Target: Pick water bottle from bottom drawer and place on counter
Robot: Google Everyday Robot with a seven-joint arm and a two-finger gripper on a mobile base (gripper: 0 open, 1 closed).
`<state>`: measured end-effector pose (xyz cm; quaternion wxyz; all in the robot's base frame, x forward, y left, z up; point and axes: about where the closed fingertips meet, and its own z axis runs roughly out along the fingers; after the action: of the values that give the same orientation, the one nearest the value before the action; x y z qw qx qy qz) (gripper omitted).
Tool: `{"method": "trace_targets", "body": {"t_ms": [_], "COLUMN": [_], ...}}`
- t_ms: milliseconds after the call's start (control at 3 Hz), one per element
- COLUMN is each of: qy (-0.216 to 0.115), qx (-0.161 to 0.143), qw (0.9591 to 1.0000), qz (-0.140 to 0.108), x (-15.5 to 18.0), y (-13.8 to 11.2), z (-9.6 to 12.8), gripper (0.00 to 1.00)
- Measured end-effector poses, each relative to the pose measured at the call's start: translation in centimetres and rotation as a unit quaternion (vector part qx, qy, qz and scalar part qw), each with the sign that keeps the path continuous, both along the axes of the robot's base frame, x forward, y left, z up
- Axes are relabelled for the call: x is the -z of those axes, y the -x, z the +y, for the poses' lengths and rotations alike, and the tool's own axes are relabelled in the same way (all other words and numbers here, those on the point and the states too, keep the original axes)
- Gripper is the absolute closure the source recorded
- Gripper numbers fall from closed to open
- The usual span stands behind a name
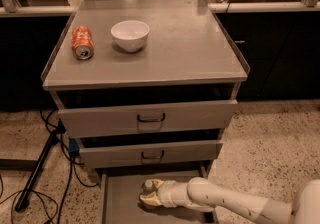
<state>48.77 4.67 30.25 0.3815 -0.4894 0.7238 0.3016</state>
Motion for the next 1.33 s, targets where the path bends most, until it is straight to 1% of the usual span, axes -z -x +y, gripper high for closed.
{"method": "trace_targets", "body": {"t_ms": [667, 1000, 1333], "qy": [0.015, 0.030, 0.032], "qx": [0.031, 0.047, 0.045], "qw": [0.9992, 0.9971, 0.9974], "qz": [-0.019, -0.051, -0.046], "x": [-5.3, -9.1, -9.5], "y": [-1.9, -2.8, -2.6], "z": [-3.4, -5.4, -5.4], "gripper": [1.00, 1.00, 1.00]}}
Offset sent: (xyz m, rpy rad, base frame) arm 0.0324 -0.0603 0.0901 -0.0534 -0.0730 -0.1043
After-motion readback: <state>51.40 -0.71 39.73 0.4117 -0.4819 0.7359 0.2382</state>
